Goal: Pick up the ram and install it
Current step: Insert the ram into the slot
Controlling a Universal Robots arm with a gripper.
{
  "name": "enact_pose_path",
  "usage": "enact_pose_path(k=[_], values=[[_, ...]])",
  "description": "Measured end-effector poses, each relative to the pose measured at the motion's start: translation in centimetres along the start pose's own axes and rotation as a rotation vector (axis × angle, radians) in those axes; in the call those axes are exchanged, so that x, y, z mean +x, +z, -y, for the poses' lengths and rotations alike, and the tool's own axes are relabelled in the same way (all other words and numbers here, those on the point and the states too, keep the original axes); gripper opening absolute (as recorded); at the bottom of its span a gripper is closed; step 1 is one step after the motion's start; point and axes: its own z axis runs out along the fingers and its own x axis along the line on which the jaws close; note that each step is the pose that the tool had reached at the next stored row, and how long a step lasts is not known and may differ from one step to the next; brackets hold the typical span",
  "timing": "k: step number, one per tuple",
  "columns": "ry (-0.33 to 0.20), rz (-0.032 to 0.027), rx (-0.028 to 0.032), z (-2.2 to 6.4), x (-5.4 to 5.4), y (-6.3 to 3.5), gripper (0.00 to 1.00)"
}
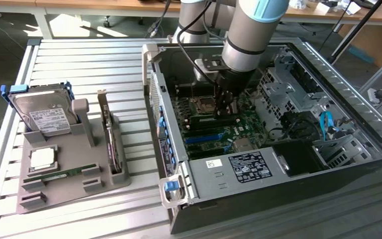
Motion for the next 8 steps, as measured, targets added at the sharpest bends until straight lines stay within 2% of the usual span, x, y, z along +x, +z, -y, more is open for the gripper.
enact_pose_path(k=[6,7,8], values=[[0.0,-0.0013,0.0001,0.0,0.0,0.04,0.12],[0.0,-0.0039,0.0004,0.0,-0.01,0.06,0.12],[0.0,-0.0134,0.0006,-0.01,0.0,0.04,0.12]])
